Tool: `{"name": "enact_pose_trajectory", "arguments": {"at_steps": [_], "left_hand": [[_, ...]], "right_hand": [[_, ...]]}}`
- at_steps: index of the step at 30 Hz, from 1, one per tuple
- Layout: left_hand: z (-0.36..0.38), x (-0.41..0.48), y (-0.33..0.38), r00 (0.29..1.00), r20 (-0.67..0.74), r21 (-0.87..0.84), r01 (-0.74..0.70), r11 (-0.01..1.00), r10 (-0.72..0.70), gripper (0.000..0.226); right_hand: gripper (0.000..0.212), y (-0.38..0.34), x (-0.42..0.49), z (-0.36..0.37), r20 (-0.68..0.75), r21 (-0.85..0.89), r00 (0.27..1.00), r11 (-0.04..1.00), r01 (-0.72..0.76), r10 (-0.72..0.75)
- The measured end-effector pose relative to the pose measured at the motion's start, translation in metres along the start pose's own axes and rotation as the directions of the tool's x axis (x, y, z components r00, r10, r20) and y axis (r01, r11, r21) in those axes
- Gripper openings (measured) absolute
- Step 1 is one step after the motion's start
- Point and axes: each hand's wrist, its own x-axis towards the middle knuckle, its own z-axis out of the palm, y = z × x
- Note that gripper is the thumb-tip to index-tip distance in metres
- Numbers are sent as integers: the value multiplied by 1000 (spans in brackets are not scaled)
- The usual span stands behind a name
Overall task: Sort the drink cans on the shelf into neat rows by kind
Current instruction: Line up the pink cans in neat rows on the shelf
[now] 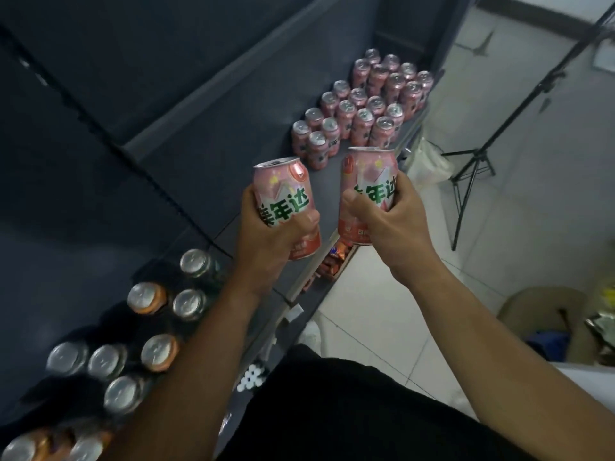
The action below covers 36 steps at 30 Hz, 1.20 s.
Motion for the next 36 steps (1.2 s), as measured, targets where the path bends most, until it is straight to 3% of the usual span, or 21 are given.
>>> {"name": "enact_pose_trajectory", "arguments": {"at_steps": [6, 14, 18, 22, 27, 36], "left_hand": [[25, 81, 3, 994, 109, 61, 10, 998, -17, 75], [79, 155, -3, 993, 121, 88, -22, 996, 11, 67], [117, 190, -13, 999, 35, 122, -29, 992, 25, 60], [167, 219, -25, 994, -110, 100, -14, 995, 25, 53], [218, 242, -29, 960, -279, 66, 41, 997, -21, 61], [241, 269, -44, 900, -430, 44, 102, 994, -73, 63]], "right_hand": [[47, -13, 67, -2, -98, 27, 995, 999, 24, -21], [42, -6, 151, -37, -113, 13, 993, 999, 44, -42], [39, 1, 207, -66, -46, -2, 997, 998, 57, -57], [48, -1, 262, -101, 101, -64, 992, 995, 80, -73], [47, -9, 324, -137, 265, -79, 962, 993, 92, -68], [42, 9, 382, -131, 422, -83, 905, 992, 96, -52]]}}
